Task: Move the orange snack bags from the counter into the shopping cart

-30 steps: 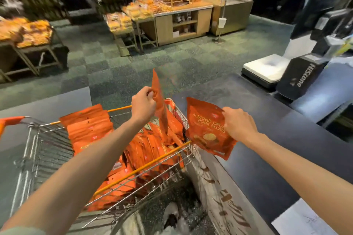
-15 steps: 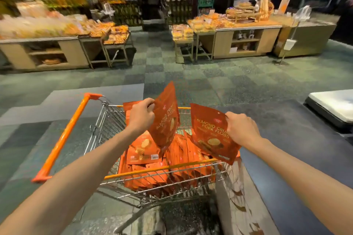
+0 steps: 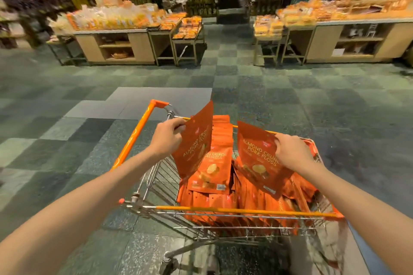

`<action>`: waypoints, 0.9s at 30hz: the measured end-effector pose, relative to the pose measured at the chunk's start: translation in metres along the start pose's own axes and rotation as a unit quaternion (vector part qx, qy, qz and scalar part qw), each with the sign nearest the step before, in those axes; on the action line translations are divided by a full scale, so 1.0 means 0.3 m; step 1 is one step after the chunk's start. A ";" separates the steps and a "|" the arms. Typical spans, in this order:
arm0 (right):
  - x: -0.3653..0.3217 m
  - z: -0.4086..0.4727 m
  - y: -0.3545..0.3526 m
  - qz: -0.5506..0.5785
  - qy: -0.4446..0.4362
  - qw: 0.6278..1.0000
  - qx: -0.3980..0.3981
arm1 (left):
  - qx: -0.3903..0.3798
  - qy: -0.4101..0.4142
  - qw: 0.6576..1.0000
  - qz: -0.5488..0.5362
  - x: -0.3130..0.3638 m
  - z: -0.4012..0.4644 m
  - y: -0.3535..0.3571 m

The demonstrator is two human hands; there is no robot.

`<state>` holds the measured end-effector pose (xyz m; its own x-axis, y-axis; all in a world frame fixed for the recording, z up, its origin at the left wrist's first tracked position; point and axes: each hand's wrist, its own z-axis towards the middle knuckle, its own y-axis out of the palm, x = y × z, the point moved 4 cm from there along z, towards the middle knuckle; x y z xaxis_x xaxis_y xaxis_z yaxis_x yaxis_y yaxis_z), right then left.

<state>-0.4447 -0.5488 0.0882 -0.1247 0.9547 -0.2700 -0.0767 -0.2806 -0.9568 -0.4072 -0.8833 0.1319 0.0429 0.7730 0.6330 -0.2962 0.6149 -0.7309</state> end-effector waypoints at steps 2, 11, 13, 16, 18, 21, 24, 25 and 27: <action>-0.014 0.033 0.034 0.006 -0.008 1.000 -0.016 | -0.048 0.011 0.999 0.000 -0.027 0.021 0.006; -0.100 0.196 0.200 0.082 -0.042 0.989 -0.119 | -0.297 0.093 0.950 0.040 -0.142 0.074 0.111; -0.126 0.220 0.233 0.096 -0.050 0.983 -0.146 | -0.330 0.111 0.936 0.052 -0.153 0.076 0.133; -0.186 0.239 0.285 0.104 -0.087 0.969 -0.209 | -0.366 0.143 0.918 0.053 -0.167 0.068 0.174; -0.227 0.242 0.330 0.110 -0.108 0.957 -0.246 | -0.387 0.156 0.907 0.058 -0.186 0.059 0.209; -0.274 0.253 0.423 0.111 -0.122 0.942 -0.294 | -0.416 0.150 0.895 0.060 -0.238 0.056 0.262; -0.313 0.288 0.510 0.129 -0.110 0.933 -0.317 | -0.434 0.129 0.890 0.048 -0.294 0.063 0.299; -0.328 0.298 0.530 0.134 -0.105 0.932 -0.320 | -0.436 0.119 0.891 0.043 -0.313 0.067 0.309; -0.366 0.311 0.563 0.147 -0.108 0.925 -0.334 | -0.435 0.099 0.894 0.034 -0.344 0.076 0.326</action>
<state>-0.5363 -0.7104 -0.0336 -0.2426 0.7852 -0.5697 0.6111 -0.3323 -0.7184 -0.4623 -0.9064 0.0010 0.2473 0.7730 0.5842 0.5462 0.3868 -0.7430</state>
